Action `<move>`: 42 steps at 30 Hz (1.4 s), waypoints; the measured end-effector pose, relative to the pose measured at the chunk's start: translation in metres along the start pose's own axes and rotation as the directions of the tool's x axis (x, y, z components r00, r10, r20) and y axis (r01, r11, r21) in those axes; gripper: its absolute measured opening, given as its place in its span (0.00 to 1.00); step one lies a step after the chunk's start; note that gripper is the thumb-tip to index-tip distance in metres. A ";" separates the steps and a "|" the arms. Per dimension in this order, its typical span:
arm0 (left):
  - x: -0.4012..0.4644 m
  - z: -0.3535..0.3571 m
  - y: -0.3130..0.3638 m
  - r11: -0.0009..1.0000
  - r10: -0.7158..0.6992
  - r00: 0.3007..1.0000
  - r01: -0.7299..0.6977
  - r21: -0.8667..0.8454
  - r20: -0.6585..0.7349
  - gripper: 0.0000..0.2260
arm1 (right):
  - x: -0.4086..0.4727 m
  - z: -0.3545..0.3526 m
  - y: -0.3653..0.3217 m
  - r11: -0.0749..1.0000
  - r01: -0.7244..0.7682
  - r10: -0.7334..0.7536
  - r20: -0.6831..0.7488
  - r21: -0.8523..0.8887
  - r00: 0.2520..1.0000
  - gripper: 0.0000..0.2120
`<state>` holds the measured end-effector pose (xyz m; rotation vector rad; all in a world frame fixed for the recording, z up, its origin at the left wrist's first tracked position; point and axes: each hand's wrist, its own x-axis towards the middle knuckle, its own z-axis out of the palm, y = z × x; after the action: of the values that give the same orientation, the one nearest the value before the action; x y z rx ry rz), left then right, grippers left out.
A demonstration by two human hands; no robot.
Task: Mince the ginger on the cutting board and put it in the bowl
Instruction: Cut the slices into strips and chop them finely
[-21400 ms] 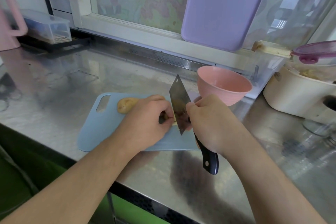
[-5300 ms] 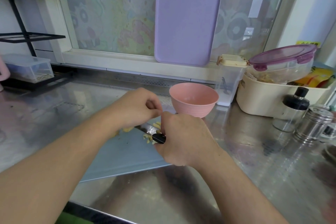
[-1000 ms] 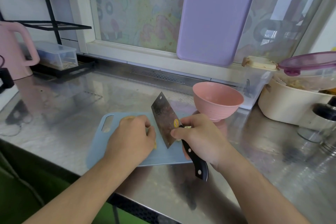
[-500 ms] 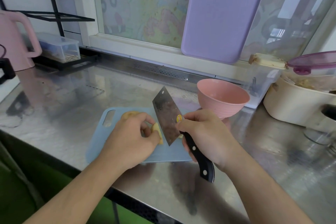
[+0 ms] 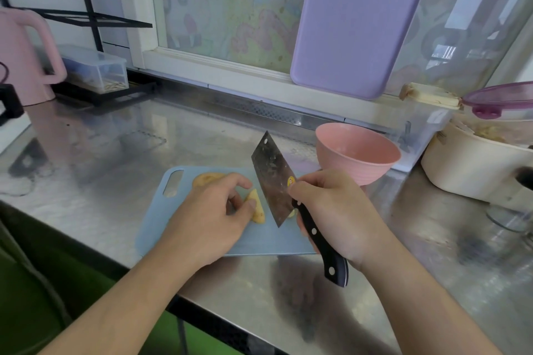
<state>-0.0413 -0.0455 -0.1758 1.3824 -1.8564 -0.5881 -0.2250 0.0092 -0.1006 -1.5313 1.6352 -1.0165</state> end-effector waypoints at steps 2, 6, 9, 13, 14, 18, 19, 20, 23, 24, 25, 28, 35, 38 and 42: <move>0.000 0.000 0.001 0.999 0.023 0.999 -0.022 0.027 -0.025 0.02 | -0.002 0.001 -0.003 1.000 0.000 0.000 -0.008 0.007 1.000 0.17; 0.001 0.001 0.000 0.998 0.037 0.998 -0.034 0.045 -0.058 0.03 | -0.003 0.006 -0.007 0.999 -0.031 0.031 -0.012 0.024 0.999 0.19; 0.001 0.002 -0.002 0.997 0.059 0.996 -0.056 0.056 -0.060 0.03 | -0.004 0.008 -0.008 0.999 -0.045 0.045 -0.004 0.027 0.999 0.19; 0.001 0.002 -0.004 0.995 0.085 0.994 -0.081 0.056 -0.070 0.03 | -0.004 0.010 -0.007 0.999 -0.045 0.045 -0.004 0.017 0.999 0.18; 0.001 0.002 -0.004 0.995 0.092 0.993 -0.088 0.054 -0.072 0.03 | -0.004 0.010 -0.007 0.999 -0.044 0.045 -0.006 0.015 0.999 0.17; 0.001 0.003 -0.004 0.991 0.117 0.990 -0.111 0.075 -0.083 0.04 | -0.004 0.011 -0.008 0.999 -0.033 0.033 -0.007 -0.010 0.999 0.17; 0.001 0.003 -0.004 0.990 0.120 0.989 -0.114 0.079 -0.087 0.05 | -0.005 0.011 -0.008 0.999 -0.031 0.031 -0.007 -0.020 1.000 0.17; 0.001 0.003 -0.004 0.990 0.123 0.988 -0.115 0.082 -0.091 0.05 | -0.005 0.012 -0.008 0.999 -0.031 0.031 -0.007 -0.030 0.999 0.17; 0.001 0.003 -0.004 0.988 0.127 0.987 -0.117 0.099 -0.096 0.06 | -0.006 0.014 -0.008 0.998 -0.034 0.033 -0.014 -0.053 0.999 0.17; 0.001 0.003 -0.004 0.988 0.129 0.987 -0.119 0.102 -0.098 0.06 | -0.006 0.014 -0.007 0.997 -0.029 0.028 -0.016 -0.068 0.999 0.17; 0.001 0.002 -0.003 0.987 0.131 0.986 -0.121 0.103 -0.099 0.06 | -0.006 0.015 -0.008 0.996 -0.025 0.024 -0.017 -0.084 1.000 0.18; 0.001 0.002 -0.002 0.986 0.140 0.985 -0.130 0.106 -0.097 0.06 | -0.006 0.019 -0.007 0.993 -0.029 0.026 -0.027 -0.117 0.999 0.19; 0.002 0.002 -0.002 0.987 0.146 0.983 -0.136 0.090 -0.111 0.06 | -0.001 0.027 -0.001 0.962 0.007 -0.031 -0.082 -0.273 0.996 0.18; 0.002 0.001 -0.001 0.987 0.143 0.983 -0.132 0.090 -0.119 0.06 | -0.001 0.028 -0.003 0.950 0.012 -0.036 -0.071 -0.312 0.997 0.18; 0.001 0.001 -0.002 0.987 0.153 0.980 -0.144 0.078 -0.124 0.07 | -0.005 0.027 -0.014 0.921 0.062 -0.065 0.006 -0.385 0.998 0.16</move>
<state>-0.0414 -0.0475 -0.1773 1.2808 -1.8693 -0.3536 -0.1939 0.0110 -0.1012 -1.8466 1.8825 -0.7597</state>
